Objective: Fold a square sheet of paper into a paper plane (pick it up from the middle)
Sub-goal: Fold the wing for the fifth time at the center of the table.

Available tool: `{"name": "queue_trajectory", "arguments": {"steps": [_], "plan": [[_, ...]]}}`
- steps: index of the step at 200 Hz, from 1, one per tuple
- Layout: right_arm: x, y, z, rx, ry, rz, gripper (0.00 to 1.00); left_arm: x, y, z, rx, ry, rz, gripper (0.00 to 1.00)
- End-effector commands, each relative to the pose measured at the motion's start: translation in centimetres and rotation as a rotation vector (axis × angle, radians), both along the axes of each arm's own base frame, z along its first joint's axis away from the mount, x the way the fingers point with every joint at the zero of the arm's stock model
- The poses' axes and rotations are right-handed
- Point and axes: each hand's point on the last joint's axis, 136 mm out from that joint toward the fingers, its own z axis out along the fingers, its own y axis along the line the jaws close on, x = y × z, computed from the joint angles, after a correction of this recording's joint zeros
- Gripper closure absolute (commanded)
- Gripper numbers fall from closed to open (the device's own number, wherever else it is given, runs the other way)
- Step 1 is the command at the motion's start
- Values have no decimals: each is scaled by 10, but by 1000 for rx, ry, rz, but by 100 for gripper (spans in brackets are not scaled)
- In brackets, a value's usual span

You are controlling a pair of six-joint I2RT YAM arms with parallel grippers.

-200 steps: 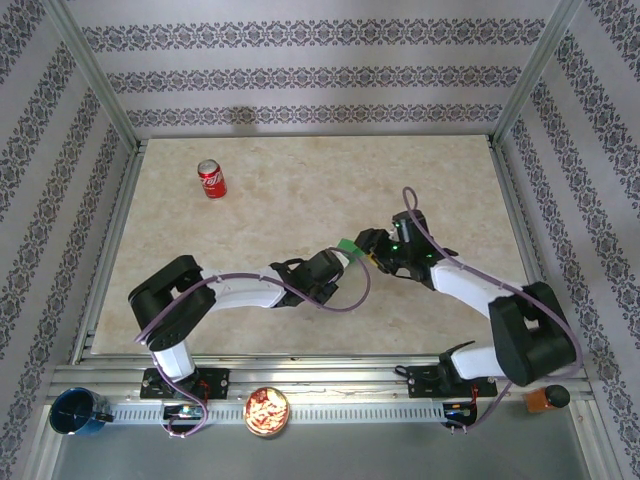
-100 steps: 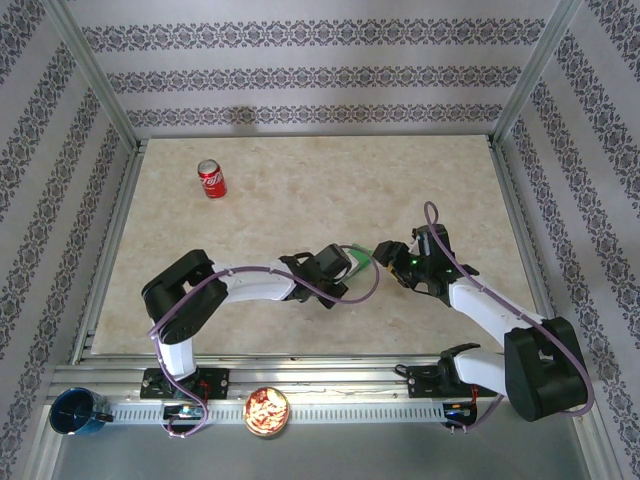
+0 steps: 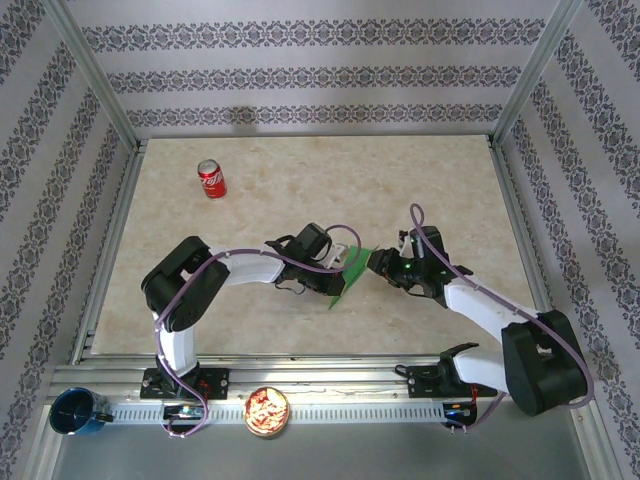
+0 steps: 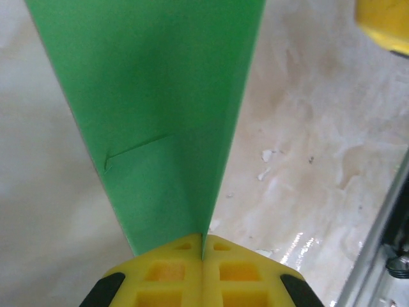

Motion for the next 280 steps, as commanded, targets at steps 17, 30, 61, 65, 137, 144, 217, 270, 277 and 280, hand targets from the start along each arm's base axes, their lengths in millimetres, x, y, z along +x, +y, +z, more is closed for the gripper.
{"name": "queue_trajectory", "arguments": {"steps": [17, 30, 61, 65, 137, 144, 217, 270, 277, 280], "plan": [[0, 15, -3, 19, -13, 64, 74, 2, -9, 0, -71, 91, 18, 99], [0, 18, -5, 28, -6, 71, 77, 2, -9, -3, -84, 111, 30, 100], [3, 24, -10, 47, 8, 67, 80, 2, -13, -7, -114, 147, 42, 100], [3, 25, -12, 49, 12, 65, 80, 2, -14, -8, -118, 152, 44, 100], [13, 28, -17, 58, 7, 47, 83, 7, -22, -4, -214, 238, 99, 100], [14, 27, -17, 63, 4, 37, 84, 7, -23, -4, -215, 247, 104, 100], [30, 29, -19, 173, 8, 7, 88, 9, -24, -6, -240, 306, 141, 100], [33, 22, -26, 156, 14, -12, 88, 10, -21, -11, -244, 334, 164, 100], [32, 21, -27, 153, 17, -13, 88, 10, -21, -12, -244, 339, 170, 100], [32, 21, -27, 152, 17, -13, 88, 10, -21, -13, -244, 341, 171, 100]]}}
